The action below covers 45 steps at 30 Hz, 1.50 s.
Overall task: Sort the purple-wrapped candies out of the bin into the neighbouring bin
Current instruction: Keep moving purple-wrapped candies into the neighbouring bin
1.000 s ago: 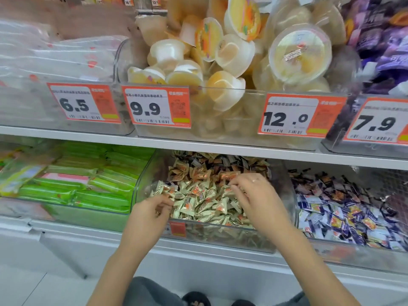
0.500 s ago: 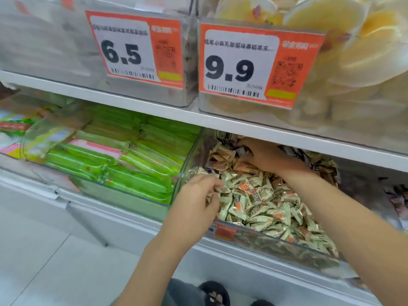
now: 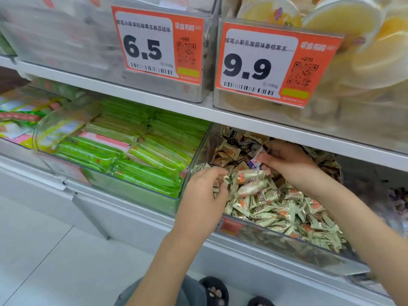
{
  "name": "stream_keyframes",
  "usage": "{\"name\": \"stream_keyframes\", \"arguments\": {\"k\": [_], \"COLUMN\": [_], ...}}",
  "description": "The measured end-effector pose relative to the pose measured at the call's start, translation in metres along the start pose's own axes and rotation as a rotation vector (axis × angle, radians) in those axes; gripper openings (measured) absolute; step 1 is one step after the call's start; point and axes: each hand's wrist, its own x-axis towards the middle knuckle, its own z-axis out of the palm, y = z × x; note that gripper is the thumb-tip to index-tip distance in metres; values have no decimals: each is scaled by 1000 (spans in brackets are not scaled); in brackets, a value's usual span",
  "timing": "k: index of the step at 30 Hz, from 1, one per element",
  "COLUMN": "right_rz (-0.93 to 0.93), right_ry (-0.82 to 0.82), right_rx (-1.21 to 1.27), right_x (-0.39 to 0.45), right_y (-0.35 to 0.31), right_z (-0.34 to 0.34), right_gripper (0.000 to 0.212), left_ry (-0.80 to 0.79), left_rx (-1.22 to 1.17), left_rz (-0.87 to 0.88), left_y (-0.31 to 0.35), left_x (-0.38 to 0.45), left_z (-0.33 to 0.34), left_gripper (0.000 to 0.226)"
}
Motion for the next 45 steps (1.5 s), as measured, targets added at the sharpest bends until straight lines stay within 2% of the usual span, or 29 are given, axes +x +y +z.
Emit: {"name": "stream_keyframes", "arguments": {"k": [5, 7, 10, 12, 15, 17, 22, 25, 26, 28, 30, 31, 35, 36, 40, 41, 45], "right_rz": [-46, -21, 6, 37, 51, 15, -188, -272, -281, -282, -272, -269, -224, -215, -260, -275, -355], "right_ry": [70, 38, -70, -103, -118, -108, -5, 78, 73, -43, -185, -192, -29, -62, -468, -511, -430], "right_rx": [245, 467, 834, 983, 1012, 919, 499, 271, 209, 68, -85, -126, -158, -209, -548, -612, -668], "right_x": [-21, -25, -28, -29, -30, -31, -38, -41, -40, -39, -37, -32, 13, 29, 81, 87, 95], "right_y": [-17, -18, -17, -16, -14, -11, -15, -22, -24, -26, -22, -19, -16, -15, 4, 9, 16], "right_z": [8, 12, 21, 28, 31, 31, 31, 32, 32, 35, 42, 45, 46, 46, 58, 60, 42], "right_gripper": [6, 7, 23, 27, 26, 24, 11, 9, 8, 13, 17, 18, 24, 28, 47, 48, 37], "left_ry": [87, 62, -61, -105, -45, -51, -276, -243, -189, -7, 161, 196, 210, 201, 112, 101, 91], "left_rx": [-61, -136, -373, -475, -572, -619, -841, -880, -826, -569, -301, -232, -123, -109, 54, 83, 137], "left_rz": [-14, -60, -144, -157, -181, -199, -318, -375, -373, -319, -280, -276, -283, -278, -160, -139, -192], "left_y": [3, 5, 9, 10, 11, 9, 12, 15, 14, 8, 1, 0, 1, 2, 3, 3, -4], "left_x": [-2, -1, 2, 3, 3, 4, 3, 3, 2, -3, -9, -10, -11, -10, -14, -15, -15], "left_z": [4, 4, 6, 10, 10, 9, 6, 5, 3, -3, -11, -15, -20, -20, -15, -15, -20], "left_gripper": [23, 32, 47, 43, 30, 23, 17, 13, 11, 5, 10, 12, 16, 16, 16, 16, 18]}}
